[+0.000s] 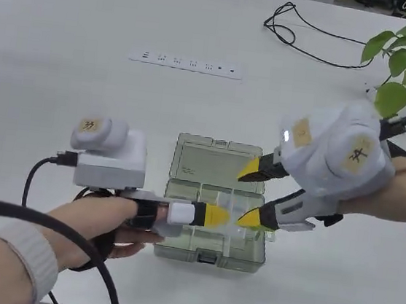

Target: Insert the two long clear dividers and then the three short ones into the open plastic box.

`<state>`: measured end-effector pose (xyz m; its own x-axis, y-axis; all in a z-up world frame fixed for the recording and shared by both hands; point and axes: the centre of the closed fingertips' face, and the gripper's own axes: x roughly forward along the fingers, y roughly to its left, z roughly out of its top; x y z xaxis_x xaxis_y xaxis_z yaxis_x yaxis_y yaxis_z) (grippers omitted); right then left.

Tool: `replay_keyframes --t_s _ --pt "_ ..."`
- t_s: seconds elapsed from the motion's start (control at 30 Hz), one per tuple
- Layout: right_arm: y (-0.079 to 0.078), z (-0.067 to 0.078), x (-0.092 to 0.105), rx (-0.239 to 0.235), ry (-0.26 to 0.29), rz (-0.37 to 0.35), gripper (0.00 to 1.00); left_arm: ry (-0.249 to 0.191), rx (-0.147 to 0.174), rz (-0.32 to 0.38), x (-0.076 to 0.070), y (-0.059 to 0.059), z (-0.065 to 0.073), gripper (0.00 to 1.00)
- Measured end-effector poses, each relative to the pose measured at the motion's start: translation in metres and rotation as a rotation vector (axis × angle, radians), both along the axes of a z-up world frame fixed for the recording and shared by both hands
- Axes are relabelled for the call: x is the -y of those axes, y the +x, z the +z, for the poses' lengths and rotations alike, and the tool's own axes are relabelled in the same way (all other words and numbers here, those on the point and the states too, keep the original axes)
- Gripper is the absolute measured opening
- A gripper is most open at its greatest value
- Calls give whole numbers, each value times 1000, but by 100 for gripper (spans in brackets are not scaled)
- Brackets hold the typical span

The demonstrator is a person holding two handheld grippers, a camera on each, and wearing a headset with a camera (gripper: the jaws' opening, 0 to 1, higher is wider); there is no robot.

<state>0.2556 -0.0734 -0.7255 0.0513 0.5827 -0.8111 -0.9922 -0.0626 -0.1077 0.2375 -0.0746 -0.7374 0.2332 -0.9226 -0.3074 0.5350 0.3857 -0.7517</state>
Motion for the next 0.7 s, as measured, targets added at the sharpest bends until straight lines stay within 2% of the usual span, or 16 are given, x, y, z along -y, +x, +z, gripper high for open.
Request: replay_keyframes --t_s 0.07,0.13,0.17,0.23,0.27,0.33,0.4,0.43,0.5,0.57,0.7 --pt "-4 2 1 -55 6 -2 31 17 56 -44 2 -5 1 0" --pt "-9 2 3 -101 2 3 28 25 95 -75 2 -8 2 0" --pt "-10 2 3 -123 0 -3 27 32 134 -86 2 -7 2 0" --pt "-12 -2 6 -156 -13 9 24 38 179 -112 2 -8 3 0" --pt "-12 -3 6 -162 -15 11 24 42 219 -129 2 -9 4 0" --pt "-22 -3 7 -200 -26 33 22 35 250 -151 4 -12 8 0" --pt "-28 -2 6 -227 -29 37 21 19 301 -184 5 -13 12 0" --pt "-31 -2 6 -241 -31 47 21 18 339 -199 6 -15 16 0" --pt "-35 0 4 -256 -28 54 20 17 378 -223 7 -18 19 0" --pt "-41 2 3 -305 -27 53 17 22 394 -233 6 -19 20 0" --pt "-46 4 4 -336 -44 62 10 18 428 -271 7 -25 21 0"
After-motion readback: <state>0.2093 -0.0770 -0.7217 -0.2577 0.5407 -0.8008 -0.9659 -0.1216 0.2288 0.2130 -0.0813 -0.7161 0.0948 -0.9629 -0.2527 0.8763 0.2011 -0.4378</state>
